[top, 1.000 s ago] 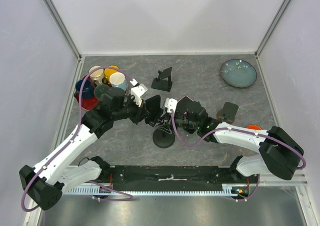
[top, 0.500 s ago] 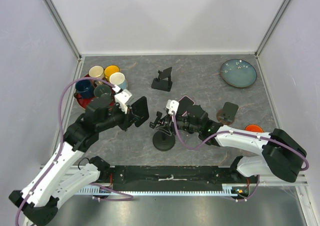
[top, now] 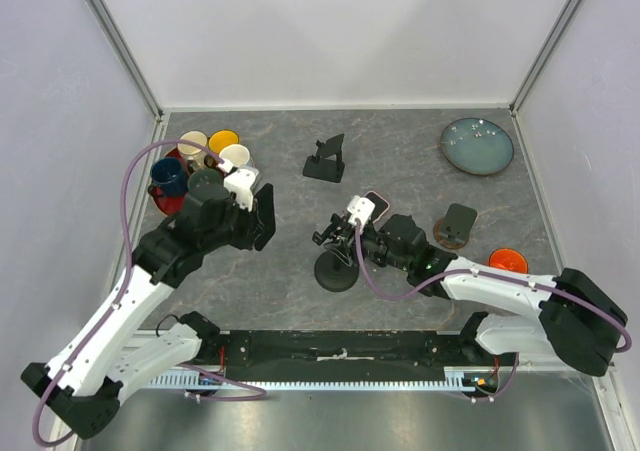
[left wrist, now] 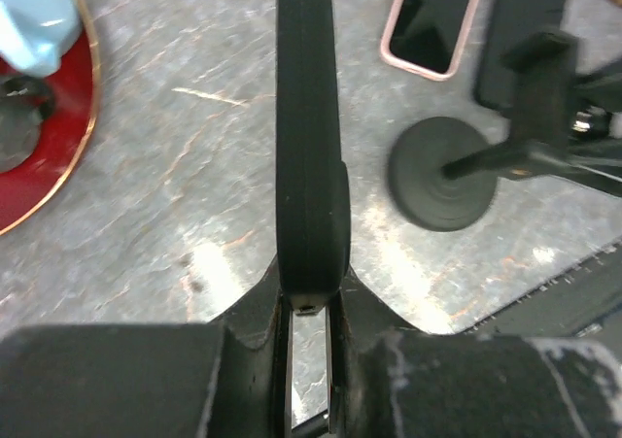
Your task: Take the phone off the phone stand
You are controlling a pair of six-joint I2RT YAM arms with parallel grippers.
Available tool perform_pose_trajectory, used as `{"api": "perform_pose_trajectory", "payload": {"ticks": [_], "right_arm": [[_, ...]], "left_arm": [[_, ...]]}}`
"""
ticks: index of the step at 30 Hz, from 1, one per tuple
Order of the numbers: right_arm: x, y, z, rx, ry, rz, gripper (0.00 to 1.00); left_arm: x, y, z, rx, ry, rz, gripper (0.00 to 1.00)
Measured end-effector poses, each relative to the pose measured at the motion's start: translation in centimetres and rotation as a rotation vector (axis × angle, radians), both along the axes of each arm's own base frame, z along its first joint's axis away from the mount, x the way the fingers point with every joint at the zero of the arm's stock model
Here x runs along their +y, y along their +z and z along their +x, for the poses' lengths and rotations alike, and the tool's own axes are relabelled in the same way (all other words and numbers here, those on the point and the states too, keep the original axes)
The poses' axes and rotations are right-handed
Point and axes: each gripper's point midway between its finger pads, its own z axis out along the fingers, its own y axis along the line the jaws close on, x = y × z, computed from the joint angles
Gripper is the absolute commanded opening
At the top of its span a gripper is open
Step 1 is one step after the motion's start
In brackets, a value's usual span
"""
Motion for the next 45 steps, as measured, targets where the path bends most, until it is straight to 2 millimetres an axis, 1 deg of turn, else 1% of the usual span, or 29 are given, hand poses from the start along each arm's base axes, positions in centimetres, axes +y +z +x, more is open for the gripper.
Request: {"api": "perform_pose_trajectory", "payload": {"ticks": [5,8,12,14,19,24,27,28,32,35,36,38,39,45], "right_arm": [[-1.4,0.0,0.1,-0.018,-0.047,0.006,0.00],[-1.9,0.0,-0.2,-0.025,-0.054,0.013,0.00],[-2.2,0.0,-0.4,-0.028,-0.053,0.019,0.00],[-2.2,0.0,-0.5,-0.031,-0.050,0.023,0.00],[-2.4,0.0,-0.8,-0.035,-0.044,0.035,0.00],[-2.5,0.1,-1.2,-0.036,-0.034,0.051,0.00],[-2.6,0.1,-1.3,-0.037,-0.033,0.055,0.00],[-2.6,0.1,-1.3,-0.037,-0.032,0.057,0.00],[-2.7,0.1,-1.6,-0.041,-0.024,0.065,0.00],[-2.6,0.1,-1.7,-0.044,-0.017,0.071,0.00],[-2.6,0.1,-1.7,-0.044,-0.015,0.071,0.00],[-2.6,0.1,-1.7,-0.045,-0.014,0.073,0.00],[-2.6,0.1,-1.7,-0.046,-0.013,0.074,0.00],[-2.6,0.1,-1.8,-0.047,-0.010,0.078,0.00]], "left_arm": [[1.7,-0.9,2.0,0.076,0.145,0.120,0.02],[2.1,-1.8,3.3,0.125,0.210,0.184,0.02],[1.9,-3.8,4.4,0.198,0.254,0.280,0.02],[1.0,-5.1,5.3,0.233,0.257,0.341,0.02],[-2.1,-8.0,7.2,0.284,0.226,0.466,0.03],[-4.8,-10.8,10.0,0.307,0.223,0.594,0.03],[-5.4,-12.3,11.5,0.314,0.238,0.660,0.07],[-5.5,-12.8,11.9,0.317,0.243,0.681,0.10],[-5.5,-14.2,12.7,0.338,0.255,0.761,0.14],[-5.8,-14.9,13.2,0.345,0.254,0.802,0.21],[-5.9,-15.0,13.2,0.345,0.252,0.815,0.25],[-6.1,-15.2,13.1,0.342,0.245,0.840,0.29],[-6.3,-15.3,13.0,0.340,0.242,0.849,0.34],[-7.6,-16.4,12.7,0.348,0.209,0.858,0.44]]}}
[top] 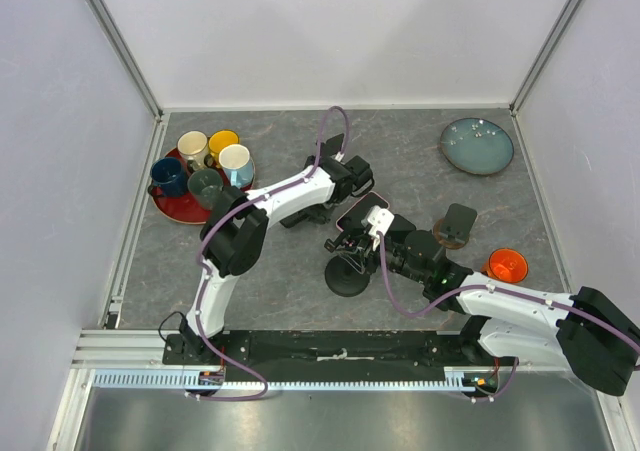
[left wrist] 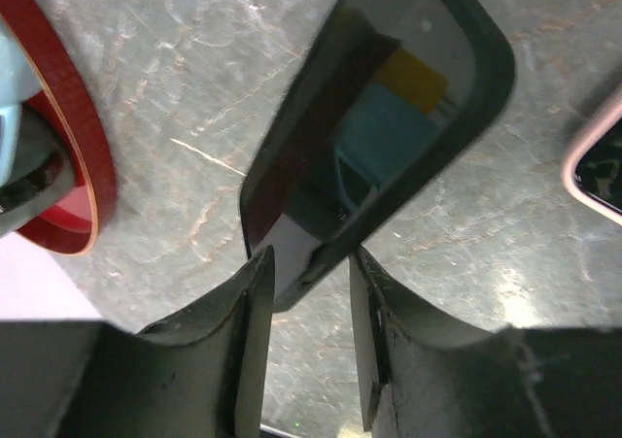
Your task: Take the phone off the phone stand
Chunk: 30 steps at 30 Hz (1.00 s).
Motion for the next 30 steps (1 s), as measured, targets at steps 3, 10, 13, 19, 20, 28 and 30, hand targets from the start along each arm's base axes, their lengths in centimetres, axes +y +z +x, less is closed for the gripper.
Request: {"api": "perform_pose_trajectory", "payload": {"ticks": [3,10,13,19,20,28,30], "right_arm": [[0.0,0.0,0.0,0.001,0.001,0.001,0.00],[0.0,0.0,-0.2,0.003,0.006,0.000,0.00],[-0.1,0.1,-0.3,0.009,0.011,0.000,0.00],[-0.2,0.0,-0.8,0.020,0.025,-0.007,0.00],[-0.3,0.0,-0.9,0.022,0.029,-0.009,0.00],[-0.5,0.2,-1.5,0.075,0.042,-0.054,0.00],[-0.5,0.4,-1.5,0.100,0.039,-0.071,0.00]], "left_arm": [[-0.5,-0.3,-0.4,0.018,-0.009,-0.012,0.47],[-1.1,-0.6,-0.8,0.044,-0.015,-0.045,0.62],[-1.4,-0.7,-0.8,0.048,-0.015,-0.064,0.69],[-3.0,0.7,-0.8,0.023,-0.023,-0.188,0.87],[-3.2,1.4,-0.9,0.008,-0.023,-0.222,0.89],[0.3,12.2,-0.7,-0.258,0.058,-0.593,1.00],[2.7,15.0,-0.8,-0.347,0.099,-0.674,1.00]]}}
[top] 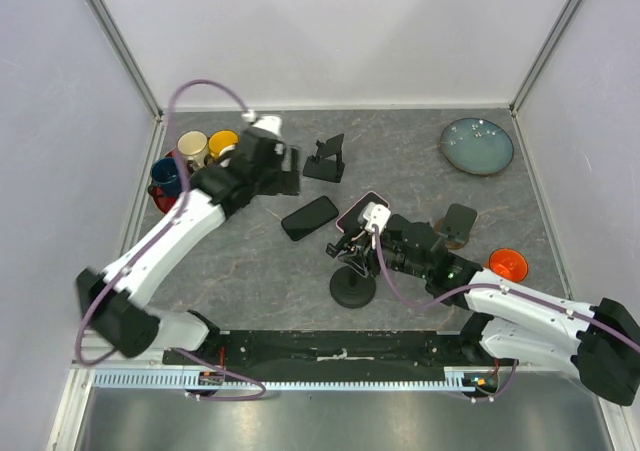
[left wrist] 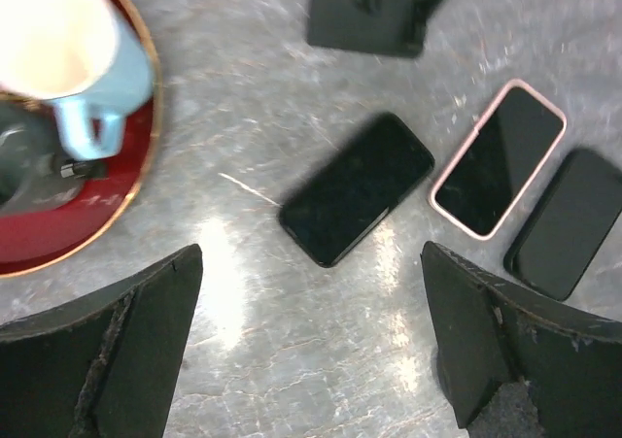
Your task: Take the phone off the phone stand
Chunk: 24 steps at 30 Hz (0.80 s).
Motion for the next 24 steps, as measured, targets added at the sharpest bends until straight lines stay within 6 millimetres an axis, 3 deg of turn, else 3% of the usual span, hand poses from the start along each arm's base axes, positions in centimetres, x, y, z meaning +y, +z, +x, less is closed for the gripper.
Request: {"api": "perform_pose_trajectory", "payload": {"ticks": [4,6,9,13,19,24], "right_arm": [[-0.1,0.4,0.2,0.052,-0.013,-0.040,0.00],[-0.1,0.9,0.7,0.068,-0.026,-0.052,0.00],[-0.3,2.7,2.4,0.078,-0.067,-0.059,0.00],[-1.5,5.7,6.3,0.056,-0.173,-0.044,0.00],[-6.6,7.6,13.2,0.029,-0.423,-0.050,0.00],[-12.6,6.5,18.1,0.070,-0.658,-0.065,0.00]], "left_arm": [[5.5,3.5,-1.1,-0.144,0.110,-0.116,1.00],[6.9,4.2,-1.9,-0.183,0.132,-0.139,1.00],[8.1,4.0,-3.3,-0.219,0.144,-0.160,1.00],[9.4,2.3,-5.3,-0.225,0.146,-0.157,1.00],[10.9,0.6,-7.9,-0.259,0.145,-0.156,1.00],[12.2,3.1,-8.6,-0.382,0.179,-0.197,1.00]]}}
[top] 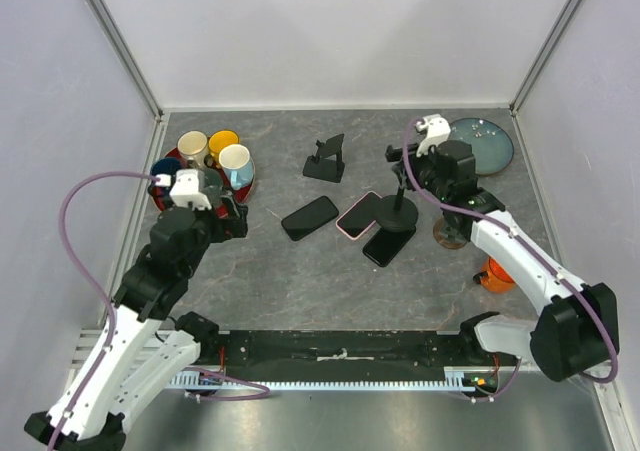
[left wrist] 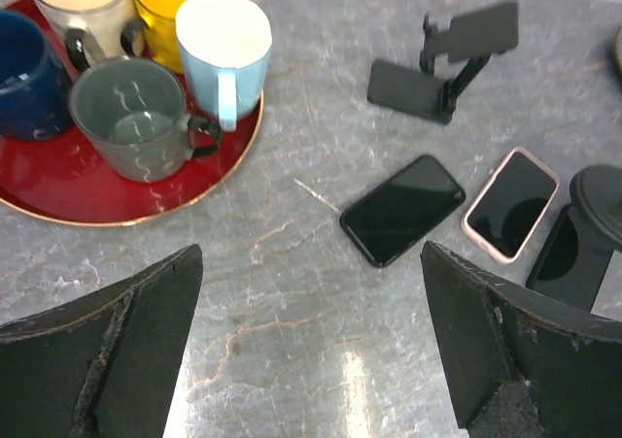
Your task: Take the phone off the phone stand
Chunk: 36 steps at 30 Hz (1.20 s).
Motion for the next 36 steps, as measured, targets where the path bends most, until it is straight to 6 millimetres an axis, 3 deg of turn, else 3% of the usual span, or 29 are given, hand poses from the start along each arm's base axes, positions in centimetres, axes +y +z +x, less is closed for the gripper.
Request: {"api": "perform_pose_trajectory", "payload": {"ticks": [4,8,12,17,24,27,36], "right_arm": [[-4.5,-1.1,2.5,0.030,-0.159,0.028,0.00],[-8.6,-0.6,4.6,-0.005,-0.297,0.078,0.00],[-11.3,-0.3,6.0,-0.050,-0.382,0.088,0.00],[-12.3,-1.3,7.7,-0.079,-0.420,0.066,0.00],[-12.7,-4.5,8.7,-0.066,-0.433,0.019,0.03],[-12.9,-5.7,8.8,-0.050,-0.439,0.003,0.09],[-12.9,-5.9,8.6,-0.061,-0.440,0.008,0.64]], "left_arm": [[0.8,1.8,-0.6,-0.089,0.025,-0.038,1.00],[2.0,3.0,-1.1,-0.157,0.065,-0.063,1.00],[3.4,3.8,-1.6,-0.224,0.117,-0.088,1.00],[4.8,4.8,-2.1,-0.297,0.173,-0.120,1.00],[5.4,4.9,-2.0,-0.312,0.197,-0.137,1.00],[5.5,5.1,-1.9,-0.319,0.202,-0.144,1.00],[5.1,5.4,-2.0,-0.328,0.179,-0.156,0.99]]}}
